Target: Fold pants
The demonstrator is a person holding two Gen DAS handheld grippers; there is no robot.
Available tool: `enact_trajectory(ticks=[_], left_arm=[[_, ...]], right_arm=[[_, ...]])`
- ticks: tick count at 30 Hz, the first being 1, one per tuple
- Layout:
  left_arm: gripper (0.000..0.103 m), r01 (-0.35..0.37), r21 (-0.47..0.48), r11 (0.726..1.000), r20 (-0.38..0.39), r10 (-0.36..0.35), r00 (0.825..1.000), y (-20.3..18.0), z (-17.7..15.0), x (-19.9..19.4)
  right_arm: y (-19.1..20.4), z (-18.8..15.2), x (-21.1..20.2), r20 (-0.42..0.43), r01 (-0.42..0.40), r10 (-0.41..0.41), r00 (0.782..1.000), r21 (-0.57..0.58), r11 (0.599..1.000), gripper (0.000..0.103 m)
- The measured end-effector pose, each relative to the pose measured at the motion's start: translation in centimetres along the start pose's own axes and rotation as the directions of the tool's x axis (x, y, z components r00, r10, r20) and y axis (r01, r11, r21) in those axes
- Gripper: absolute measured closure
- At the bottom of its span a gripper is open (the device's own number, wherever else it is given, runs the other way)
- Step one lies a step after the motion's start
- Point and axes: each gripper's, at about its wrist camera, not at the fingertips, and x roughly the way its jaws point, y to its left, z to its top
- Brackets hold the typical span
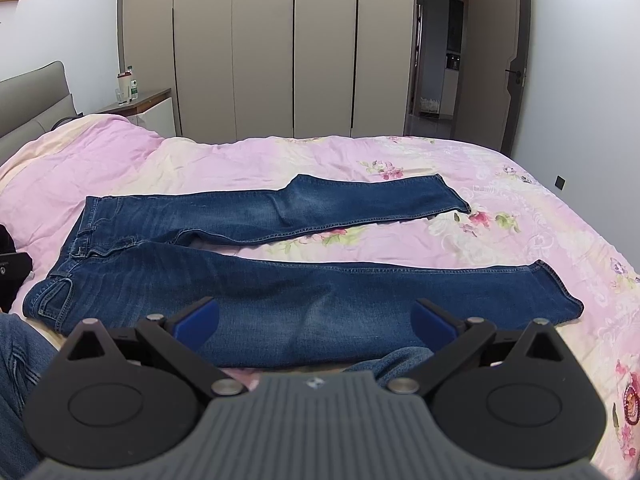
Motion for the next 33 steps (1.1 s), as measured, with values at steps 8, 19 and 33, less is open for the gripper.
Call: enact_trajectory(ticks=[8, 19, 33], left_arm=[[0.012, -0.001, -0.003, 1.0, -0.002, 0.001, 1.0, 0.1, -0.1, 0.0], [0.012, -0.005, -0.004, 1.0, -0.008, 0.005, 1.0, 0.5, -0.3, 0.1], [0.014, -0.01, 0.079, 0.997, -0.04, 0.013, 0.999, 2.9, 1.0, 2.4]], right_arm=[[-0.1, -0.2, 0.2, -0.008, -0.004, 0.004, 1.0, 0.009, 1.0, 0.005], [-0.2, -0.3, 0.4, -0.015, -0.006, 0.006, 1.0, 0.011, 1.0, 0.005], [-2.6, -0.1, 2.3, 0.016, -0.045, 0.045, 0.999, 0.054, 0.998, 0.005]])
